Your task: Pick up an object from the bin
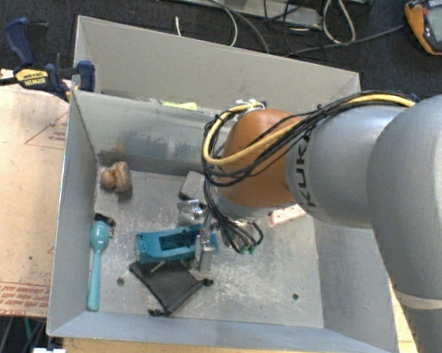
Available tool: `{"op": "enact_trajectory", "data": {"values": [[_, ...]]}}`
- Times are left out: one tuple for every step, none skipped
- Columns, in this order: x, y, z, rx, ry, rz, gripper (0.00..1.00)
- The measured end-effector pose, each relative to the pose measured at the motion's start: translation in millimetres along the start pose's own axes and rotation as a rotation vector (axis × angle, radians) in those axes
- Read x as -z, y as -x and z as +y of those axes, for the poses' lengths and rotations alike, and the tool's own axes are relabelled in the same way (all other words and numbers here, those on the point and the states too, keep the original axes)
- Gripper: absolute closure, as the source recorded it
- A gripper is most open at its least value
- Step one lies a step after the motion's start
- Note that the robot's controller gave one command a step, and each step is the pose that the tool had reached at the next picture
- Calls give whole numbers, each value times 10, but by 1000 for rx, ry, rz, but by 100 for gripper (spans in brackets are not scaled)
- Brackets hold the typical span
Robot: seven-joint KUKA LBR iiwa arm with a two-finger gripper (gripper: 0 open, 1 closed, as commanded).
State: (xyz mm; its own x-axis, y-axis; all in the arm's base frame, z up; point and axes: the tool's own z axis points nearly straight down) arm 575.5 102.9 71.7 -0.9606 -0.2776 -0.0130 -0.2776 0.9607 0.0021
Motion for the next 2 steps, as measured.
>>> {"op": "enact_trajectory", "data": {"values": [[0, 0, 0, 1, 0, 0, 100], [51, -502, 3, 13, 1, -3, 100]]}}
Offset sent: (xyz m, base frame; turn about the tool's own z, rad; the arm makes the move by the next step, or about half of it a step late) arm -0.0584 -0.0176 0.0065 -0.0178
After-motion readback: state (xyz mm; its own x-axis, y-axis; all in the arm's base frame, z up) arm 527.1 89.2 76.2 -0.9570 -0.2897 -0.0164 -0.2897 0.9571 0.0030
